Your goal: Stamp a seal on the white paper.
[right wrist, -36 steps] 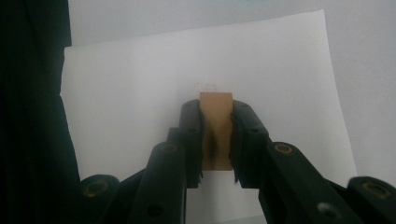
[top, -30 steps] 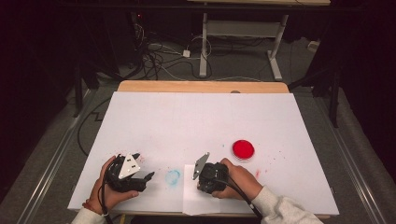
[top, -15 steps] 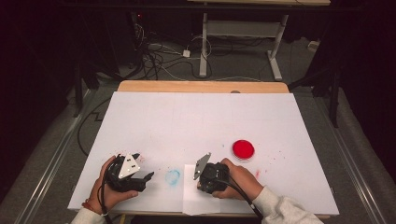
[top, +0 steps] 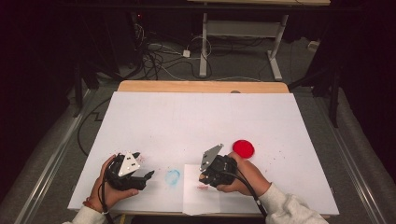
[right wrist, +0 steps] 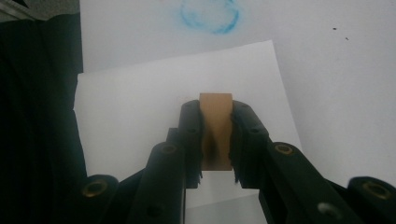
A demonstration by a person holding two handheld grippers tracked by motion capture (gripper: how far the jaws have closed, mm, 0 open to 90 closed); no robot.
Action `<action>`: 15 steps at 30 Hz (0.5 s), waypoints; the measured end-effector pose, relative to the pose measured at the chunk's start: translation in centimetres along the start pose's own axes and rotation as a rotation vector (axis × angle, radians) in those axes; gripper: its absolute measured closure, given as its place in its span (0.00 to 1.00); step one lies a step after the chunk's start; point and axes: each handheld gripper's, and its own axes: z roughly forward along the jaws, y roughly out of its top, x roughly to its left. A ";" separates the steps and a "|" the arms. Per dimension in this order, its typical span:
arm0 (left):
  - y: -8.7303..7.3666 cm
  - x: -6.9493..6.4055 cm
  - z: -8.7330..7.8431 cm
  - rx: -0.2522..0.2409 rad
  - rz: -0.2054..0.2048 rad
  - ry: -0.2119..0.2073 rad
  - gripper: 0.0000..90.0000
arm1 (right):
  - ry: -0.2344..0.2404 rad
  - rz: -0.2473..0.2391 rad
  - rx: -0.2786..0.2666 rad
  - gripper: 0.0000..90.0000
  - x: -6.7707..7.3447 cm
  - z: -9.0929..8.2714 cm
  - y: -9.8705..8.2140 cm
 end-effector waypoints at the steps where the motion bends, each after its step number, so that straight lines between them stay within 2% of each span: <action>1: 0.0 0.0 0.0 -0.001 -0.003 0.000 0.21 | -0.005 0.004 0.004 0.84 -0.1 -0.1 0.0; 15: 0.0 0.0 -0.1 -0.004 -0.003 -0.003 0.21 | -0.028 0.017 -0.026 0.85 -0.5 -1.3 -0.4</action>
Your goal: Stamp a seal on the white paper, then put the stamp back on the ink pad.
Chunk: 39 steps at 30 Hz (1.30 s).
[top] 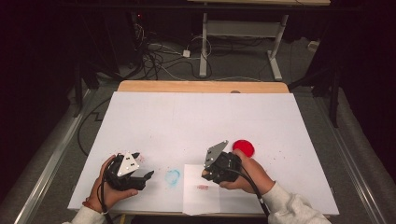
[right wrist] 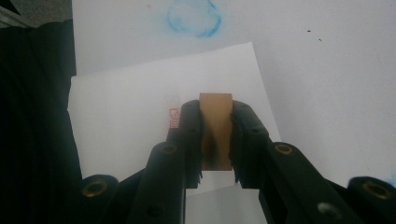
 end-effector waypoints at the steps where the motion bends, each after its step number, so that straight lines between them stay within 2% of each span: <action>1: 0.0 0.0 0.0 -0.002 0.000 -0.001 0.21 | -0.004 -0.001 -0.003 0.84 0.0 -0.1 0.0; 4: 0.0 -0.1 0.1 0.005 0.001 -0.003 0.21 | -0.015 0.003 -0.014 0.85 -0.1 -0.6 -0.1; 7: 0.2 0.0 0.1 -0.014 0.007 0.001 0.21 | -0.019 0.013 -0.024 0.85 -0.3 -1.1 -0.3; 14: 0.0 -0.1 0.1 0.002 0.003 -0.001 0.21 | -0.055 0.047 -0.024 0.85 -1.3 -1.9 -1.0; 18: 0.2 -0.1 0.0 -0.006 0.021 0.010 0.21 | -0.081 0.070 -0.031 0.85 -2.1 -2.4 -1.7; 20: 0.2 -0.3 0.0 0.001 0.019 0.003 0.21 | -0.113 0.082 -0.025 0.84 -2.4 -2.6 -2.2; 22: 0.2 -0.4 0.1 0.006 0.030 0.007 0.21 | -0.125 0.098 -0.034 0.84 -2.8 -2.8 -2.5; 26: 0.2 -0.3 0.0 0.000 0.027 0.012 0.21 | -0.156 0.117 -0.032 0.84 -3.5 -3.1 -2.9; 31: 0.1 -0.3 -0.1 0.006 0.014 0.006 0.21 | -0.210 0.163 -0.013 0.84 -4.9 -3.5 -3.9; 34: 0.1 -0.3 0.0 0.008 0.017 0.005 0.21 | -0.230 0.205 -0.013 0.84 -6.0 -3.6 -4.8; 36: 0.1 -0.3 -0.1 0.008 0.017 0.006 0.21 | -0.225 0.229 -0.007 0.84 -6.6 -3.6 -5.4; 39: 0.2 -0.3 0.0 0.004 0.026 0.010 0.21 | -0.244 0.258 0.023 0.84 -7.3 -3.6 -6.1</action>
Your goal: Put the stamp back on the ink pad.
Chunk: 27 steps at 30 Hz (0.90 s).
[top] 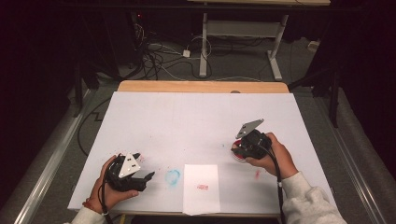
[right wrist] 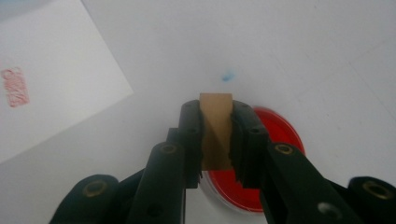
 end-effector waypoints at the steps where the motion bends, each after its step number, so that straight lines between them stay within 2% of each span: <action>1: 0.0 0.0 0.0 0.000 -0.001 -0.001 0.21 | -0.006 0.011 0.004 0.84 -0.2 0.1 -0.2; 13: 0.0 0.0 0.1 0.010 -0.008 -0.007 0.21 | -0.014 0.077 0.056 0.84 -2.1 1.8 -1.2; 16: 0.0 -0.1 0.1 0.010 -0.007 -0.009 0.21 | -0.025 0.090 0.066 0.84 -2.3 2.1 -1.3; 18: 0.0 -0.1 0.1 0.011 -0.007 -0.008 0.21 | -0.014 0.098 0.075 0.84 -2.4 2.4 -1.4; 20: -0.1 0.0 0.1 0.012 -0.009 -0.008 0.21 | -0.019 0.093 0.085 0.84 -2.5 2.6 -1.4; 27: 0.0 -0.1 0.1 0.012 -0.007 -0.009 0.21 | -0.025 0.109 0.084 0.80 -2.5 2.7 -1.4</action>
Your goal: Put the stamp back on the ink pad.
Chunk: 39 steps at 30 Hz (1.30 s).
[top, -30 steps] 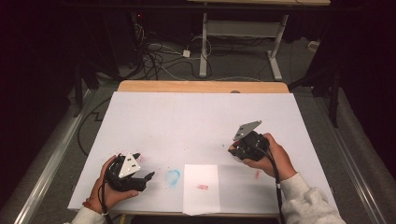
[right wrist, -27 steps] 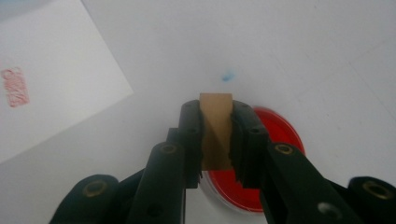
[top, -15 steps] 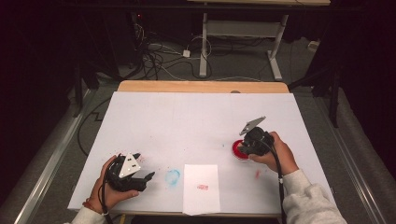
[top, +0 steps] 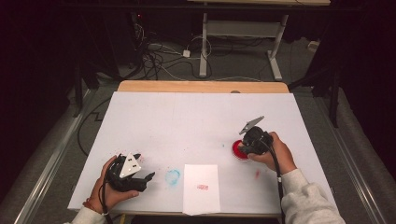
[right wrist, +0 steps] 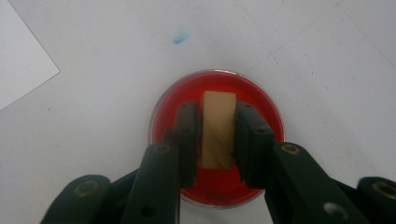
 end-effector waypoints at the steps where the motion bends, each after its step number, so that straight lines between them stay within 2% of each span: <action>1: 0.0 0.0 0.0 -0.001 0.000 0.001 0.21 | 0.005 -0.003 -0.002 0.80 0.0 0.0 0.0; 9: 0.0 0.0 0.0 -0.003 -0.001 0.002 0.21 | -0.003 0.005 -0.058 0.72 0.1 -0.8 0.0; 13: 0.0 0.0 0.0 -0.002 0.001 0.002 0.21 | -0.025 -0.014 -0.127 0.66 0.4 -1.6 0.0; 26: 0.1 -0.1 -0.1 -0.007 -0.003 0.002 0.21 | -0.105 0.038 -0.350 0.40 0.9 -3.9 -1.0; 30: 0.1 -0.1 -0.1 -0.007 -0.004 0.003 0.21 | -0.157 0.061 -0.411 0.33 1.1 -4.4 -1.6; 33: 0.1 -0.1 0.0 -0.005 -0.002 0.003 0.21 | -0.165 0.056 -0.466 0.32 1.5 -4.8 -2.1; 39: 0.1 -0.1 -0.1 -0.009 -0.005 0.004 0.21 | -0.205 0.049 -0.542 0.29 2.3 -5.6 -3.0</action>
